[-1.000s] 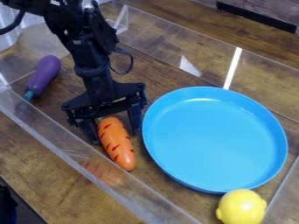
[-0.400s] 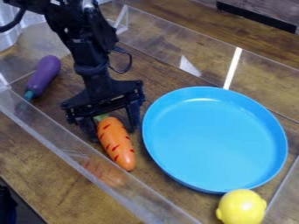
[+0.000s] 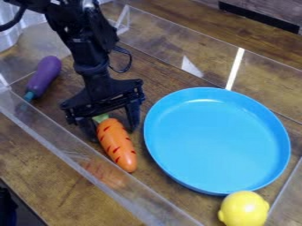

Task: Put the carrot on the blue tray

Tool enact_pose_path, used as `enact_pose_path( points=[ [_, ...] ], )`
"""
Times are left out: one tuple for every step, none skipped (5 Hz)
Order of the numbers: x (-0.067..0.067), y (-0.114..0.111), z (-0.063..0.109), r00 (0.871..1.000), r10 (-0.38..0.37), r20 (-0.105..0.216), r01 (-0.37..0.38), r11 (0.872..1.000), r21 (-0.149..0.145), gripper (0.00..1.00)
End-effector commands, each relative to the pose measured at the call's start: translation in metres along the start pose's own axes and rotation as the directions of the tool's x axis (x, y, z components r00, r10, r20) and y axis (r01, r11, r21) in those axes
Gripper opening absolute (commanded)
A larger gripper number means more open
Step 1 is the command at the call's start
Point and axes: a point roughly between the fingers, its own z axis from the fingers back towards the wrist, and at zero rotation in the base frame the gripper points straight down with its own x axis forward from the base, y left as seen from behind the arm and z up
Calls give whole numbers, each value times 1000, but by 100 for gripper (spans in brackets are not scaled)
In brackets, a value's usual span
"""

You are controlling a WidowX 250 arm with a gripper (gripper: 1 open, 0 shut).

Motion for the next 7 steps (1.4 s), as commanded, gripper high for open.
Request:
enact_pose_path(
  points=[
    [9, 13, -3, 999, 54, 6, -54, 998, 24, 100],
    [11, 15, -3, 997, 76, 12, -77, 997, 31, 100],
    [12, 14, -3, 997, 82, 17, -82, 996, 33, 0],
    [12, 12, 2, 998, 66, 20, -67, 997, 29, 0],
    [11, 9, 11, 998, 53, 23, -54, 998, 25, 0],
    [10, 7, 21, 999, 39, 28, -40, 999, 20, 0],
    [8, 4, 32, 999, 27, 28, -27, 1000, 12, 0]
  ],
)
